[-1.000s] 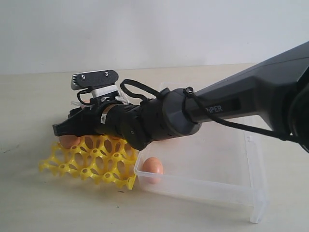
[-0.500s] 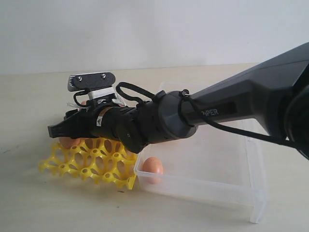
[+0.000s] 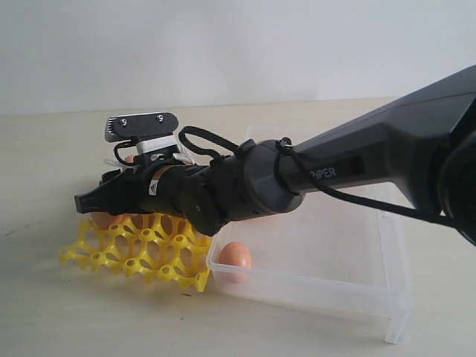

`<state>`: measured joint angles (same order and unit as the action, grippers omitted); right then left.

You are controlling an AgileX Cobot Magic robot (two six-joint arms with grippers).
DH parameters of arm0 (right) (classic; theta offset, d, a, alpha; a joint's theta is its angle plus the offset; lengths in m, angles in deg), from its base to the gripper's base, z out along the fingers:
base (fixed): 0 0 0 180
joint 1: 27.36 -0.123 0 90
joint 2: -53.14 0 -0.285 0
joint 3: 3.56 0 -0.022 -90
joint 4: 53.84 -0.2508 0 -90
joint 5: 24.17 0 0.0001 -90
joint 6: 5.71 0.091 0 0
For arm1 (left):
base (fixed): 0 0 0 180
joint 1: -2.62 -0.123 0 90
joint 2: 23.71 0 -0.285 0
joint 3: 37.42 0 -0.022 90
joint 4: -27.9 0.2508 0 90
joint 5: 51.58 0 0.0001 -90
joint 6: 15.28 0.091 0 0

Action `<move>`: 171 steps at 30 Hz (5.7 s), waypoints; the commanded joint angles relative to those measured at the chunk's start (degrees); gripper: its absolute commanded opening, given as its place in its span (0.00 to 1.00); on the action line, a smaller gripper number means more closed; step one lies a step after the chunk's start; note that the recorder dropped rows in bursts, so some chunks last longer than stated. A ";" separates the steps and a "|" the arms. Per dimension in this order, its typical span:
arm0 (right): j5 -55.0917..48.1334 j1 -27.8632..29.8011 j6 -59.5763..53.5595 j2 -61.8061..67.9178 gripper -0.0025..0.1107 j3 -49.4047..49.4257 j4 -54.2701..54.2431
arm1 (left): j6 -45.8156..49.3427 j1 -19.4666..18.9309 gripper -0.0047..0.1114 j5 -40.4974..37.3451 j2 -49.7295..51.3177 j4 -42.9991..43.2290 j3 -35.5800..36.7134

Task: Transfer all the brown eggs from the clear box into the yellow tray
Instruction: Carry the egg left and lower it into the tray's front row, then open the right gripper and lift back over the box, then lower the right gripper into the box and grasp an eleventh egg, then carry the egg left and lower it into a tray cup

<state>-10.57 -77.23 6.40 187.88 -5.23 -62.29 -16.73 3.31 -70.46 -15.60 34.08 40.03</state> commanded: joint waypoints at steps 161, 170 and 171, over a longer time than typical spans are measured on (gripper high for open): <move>13.88 1.85 -11.63 -10.20 0.02 16.69 -9.88 | -0.25 -0.07 0.04 0.79 -0.32 -0.38 -0.23; 15.58 1.18 -12.11 -6.86 0.02 14.70 -9.90 | -0.25 -0.07 0.04 0.79 -0.32 -0.38 -0.23; 15.43 0.97 -12.11 -6.71 0.02 14.44 -9.75 | -0.25 -0.07 0.04 0.79 -0.32 -0.38 -0.23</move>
<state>4.21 -75.60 -4.97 180.81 10.07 -72.40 -16.73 3.31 -70.46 -15.60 34.08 40.03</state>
